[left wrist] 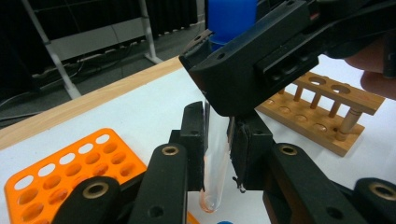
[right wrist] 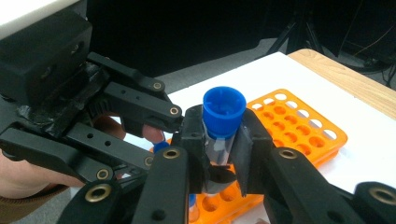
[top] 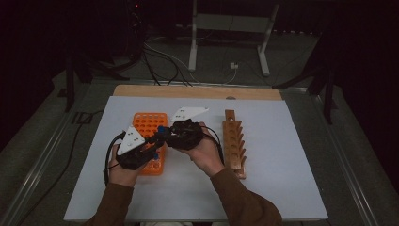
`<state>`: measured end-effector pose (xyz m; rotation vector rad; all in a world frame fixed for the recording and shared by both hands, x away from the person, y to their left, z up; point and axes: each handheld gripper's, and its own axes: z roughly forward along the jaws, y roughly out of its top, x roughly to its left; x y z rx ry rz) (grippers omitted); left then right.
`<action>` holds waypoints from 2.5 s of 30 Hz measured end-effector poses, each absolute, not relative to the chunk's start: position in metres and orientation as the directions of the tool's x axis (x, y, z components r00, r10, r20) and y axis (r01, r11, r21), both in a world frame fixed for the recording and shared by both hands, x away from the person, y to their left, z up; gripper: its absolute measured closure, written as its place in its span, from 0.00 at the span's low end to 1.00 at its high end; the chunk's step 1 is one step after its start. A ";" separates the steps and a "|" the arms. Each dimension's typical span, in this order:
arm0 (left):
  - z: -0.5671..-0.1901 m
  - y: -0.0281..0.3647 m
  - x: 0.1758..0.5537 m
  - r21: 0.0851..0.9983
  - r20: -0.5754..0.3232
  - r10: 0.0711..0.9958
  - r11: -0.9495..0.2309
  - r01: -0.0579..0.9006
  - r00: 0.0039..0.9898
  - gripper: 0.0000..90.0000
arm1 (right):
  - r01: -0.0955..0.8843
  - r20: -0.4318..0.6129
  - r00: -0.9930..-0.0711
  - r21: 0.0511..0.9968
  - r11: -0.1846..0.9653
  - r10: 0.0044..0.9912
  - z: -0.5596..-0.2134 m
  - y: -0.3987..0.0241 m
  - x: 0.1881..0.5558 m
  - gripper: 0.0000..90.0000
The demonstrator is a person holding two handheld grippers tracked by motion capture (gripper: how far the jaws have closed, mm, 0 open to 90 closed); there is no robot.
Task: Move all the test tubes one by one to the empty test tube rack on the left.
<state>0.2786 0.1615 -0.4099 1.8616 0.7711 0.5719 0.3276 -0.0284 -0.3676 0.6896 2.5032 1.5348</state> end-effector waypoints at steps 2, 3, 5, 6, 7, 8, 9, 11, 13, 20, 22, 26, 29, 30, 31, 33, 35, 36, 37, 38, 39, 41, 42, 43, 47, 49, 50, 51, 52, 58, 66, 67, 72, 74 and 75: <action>-0.409 0.162 0.279 0.922 0.044 0.728 -0.293 0.253 0.684 0.86 | 0.313 0.130 -0.890 0.871 0.377 0.438 -0.367 -0.029 0.328 0.79; -0.409 0.162 0.279 0.923 0.043 0.731 -0.290 0.253 0.681 0.86 | 0.317 0.138 -0.890 0.872 0.373 0.434 -0.367 -0.029 0.329 0.70; -0.409 0.163 0.280 0.924 0.043 0.737 -0.286 0.254 0.675 0.86 | 0.318 0.142 -0.891 0.873 0.370 0.431 -0.367 -0.031 0.329 0.57; -0.408 0.165 0.281 0.925 0.043 0.741 -0.282 0.254 0.670 0.86 | 0.317 0.139 -0.889 0.875 0.367 0.437 -0.367 -0.032 0.330 0.49; -0.408 0.166 0.282 0.927 0.039 0.747 -0.275 0.255 0.663 0.86 | 0.321 0.141 -0.885 0.875 0.361 0.444 -0.367 -0.034 0.330 0.42; -0.407 0.168 0.282 0.930 0.037 0.755 -0.265 0.253 0.655 0.86 | 0.323 0.141 -0.881 0.877 0.356 0.452 -0.366 -0.036 0.331 0.39; -0.407 0.170 0.283 0.932 0.031 0.761 -0.256 0.256 0.649 0.86 | 0.330 0.147 -0.875 0.878 0.346 0.460 -0.366 -0.039 0.332 0.35; -0.405 0.175 0.283 0.937 0.027 0.773 -0.241 0.254 0.634 0.86 | 0.339 0.153 -0.867 0.879 0.336 0.474 -0.366 -0.044 0.333 0.28; -0.404 0.181 0.284 0.941 0.022 0.782 -0.227 0.252 0.622 0.86 | 0.344 0.153 -0.861 0.877 0.334 0.485 -0.366 -0.051 0.335 0.24; -0.400 0.205 0.284 0.948 0.012 0.814 -0.193 0.252 0.580 0.86 | 0.363 0.151 -0.829 0.878 0.312 0.539 -0.372 -0.074 0.342 0.18; -0.400 0.212 0.283 0.951 0.008 0.826 -0.180 0.250 0.563 0.86 | 0.369 0.153 -0.819 0.878 0.304 0.553 -0.375 -0.082 0.344 0.18; -0.405 0.226 0.279 0.953 0.002 0.847 -0.163 0.256 0.532 0.86 | 0.384 0.157 -0.805 0.873 0.300 0.572 -0.380 -0.093 0.345 0.18; -0.410 0.233 0.276 0.950 -0.007 0.853 -0.157 0.269 0.522 0.86 | 0.389 0.159 -0.799 0.872 0.297 0.580 -0.382 -0.100 0.346 0.18; -0.412 0.235 0.275 0.949 -0.005 0.856 -0.159 0.273 0.517 0.86 | 0.390 0.160 -0.796 0.873 0.294 0.583 -0.383 -0.102 0.346 0.18; -0.413 0.236 0.274 0.947 -0.004 0.857 -0.162 0.277 0.516 0.86 | 0.394 0.164 -0.793 0.872 0.290 0.587 -0.383 -0.104 0.346 0.18; -0.416 0.239 0.273 0.947 -0.010 0.859 -0.156 0.281 0.512 0.86 | 0.394 0.163 -0.790 0.873 0.286 0.592 -0.383 -0.107 0.347 0.18; -0.420 0.242 0.273 0.946 -0.019 0.863 -0.148 0.288 0.505 0.86 | 0.396 0.163 -0.786 0.874 0.282 0.597 -0.384 -0.110 0.347 0.18; -0.422 0.243 0.272 0.946 -0.023 0.864 -0.144 0.292 0.503 0.86 | 0.399 0.167 -0.784 0.874 0.279 0.598 -0.384 -0.111 0.347 0.18; -0.424 0.244 0.272 0.944 -0.024 0.866 -0.145 0.296 0.499 0.86 | 0.400 0.169 -0.782 0.874 0.275 0.600 -0.384 -0.113 0.348 0.18; -0.426 0.244 0.272 0.943 -0.028 0.868 -0.142 0.301 0.497 0.86 | 0.401 0.170 -0.781 0.874 0.274 0.601 -0.384 -0.114 0.348 0.18; -0.428 0.245 0.271 0.942 -0.034 0.867 -0.138 0.305 0.497 0.86 | 0.399 0.167 -0.781 0.874 0.275 0.602 -0.385 -0.115 0.347 0.18; -0.432 0.247 0.270 0.937 -0.032 0.867 -0.147 0.316 0.498 0.86 | 0.399 0.166 -0.779 0.875 0.273 0.605 -0.385 -0.117 0.347 0.18; -0.434 0.248 0.269 0.936 -0.036 0.866 -0.146 0.320 0.499 0.86 | 0.398 0.166 -0.778 0.876 0.272 0.606 -0.385 -0.118 0.346 0.18; -0.436 0.250 0.268 0.935 -0.044 0.864 -0.141 0.325 0.502 0.86 | 0.398 0.167 -0.777 0.877 0.270 0.607 -0.385 -0.119 0.346 0.18; -0.443 0.256 0.265 0.930 -0.061 0.865 -0.131 0.343 0.497 0.86 | 0.400 0.167 -0.775 0.877 0.267 0.610 -0.385 -0.121 0.347 0.18; -0.447 0.258 0.263 0.927 -0.064 0.865 -0.133 0.350 0.498 0.86 | 0.400 0.167 -0.775 0.877 0.268 0.610 -0.386 -0.121 0.347 0.18; -0.448 0.259 0.261 0.927 -0.073 0.863 -0.126 0.354 0.500 0.86 | 0.400 0.168 -0.775 0.877 0.267 0.609 -0.386 -0.121 0.346 0.18; -0.450 0.260 0.260 0.925 -0.076 0.862 -0.126 0.358 0.501 0.86 | 0.399 0.168 -0.776 0.877 0.266 0.608 -0.386 -0.121 0.346 0.18; -0.452 0.260 0.259 0.923 -0.075 0.862 -0.130 0.362 0.501 0.86 | 0.398 0.168 -0.776 0.878 0.266 0.607 -0.386 -0.121 0.346 0.19; -0.465 0.262 0.253 0.912 -0.087 0.853 -0.140 0.386 0.515 0.86 | 0.402 0.171 -0.776 0.876 0.266 0.607 -0.387 -0.121 0.345 0.19; -0.479 0.256 0.249 0.886 -0.059 0.847 -0.199 0.419 0.528 0.85 | 0.395 0.169 -0.784 0.878 0.269 0.598 -0.388 -0.119 0.344 0.19; -0.481 0.255 0.249 0.878 -0.049 0.846 -0.216 0.426 0.530 0.85 | 0.393 0.168 -0.785 0.879 0.271 0.596 -0.388 -0.119 0.343 0.19; -0.484 0.253 0.249 0.860 -0.028 0.842 -0.254 0.442 0.538 0.86 | 0.389 0.166 -0.787 0.881 0.271 0.594 -0.387 -0.120 0.343 0.19; -0.486 0.253 0.248 0.851 -0.023 0.842 -0.266 0.452 0.538 0.86 | 0.388 0.164 -0.788 0.881 0.271 0.594 -0.387 -0.120 0.343 0.20; -0.487 0.254 0.247 0.849 -0.023 0.842 -0.268 0.455 0.539 0.86 | 0.387 0.164 -0.788 0.881 0.270 0.593 -0.387 -0.121 0.343 0.20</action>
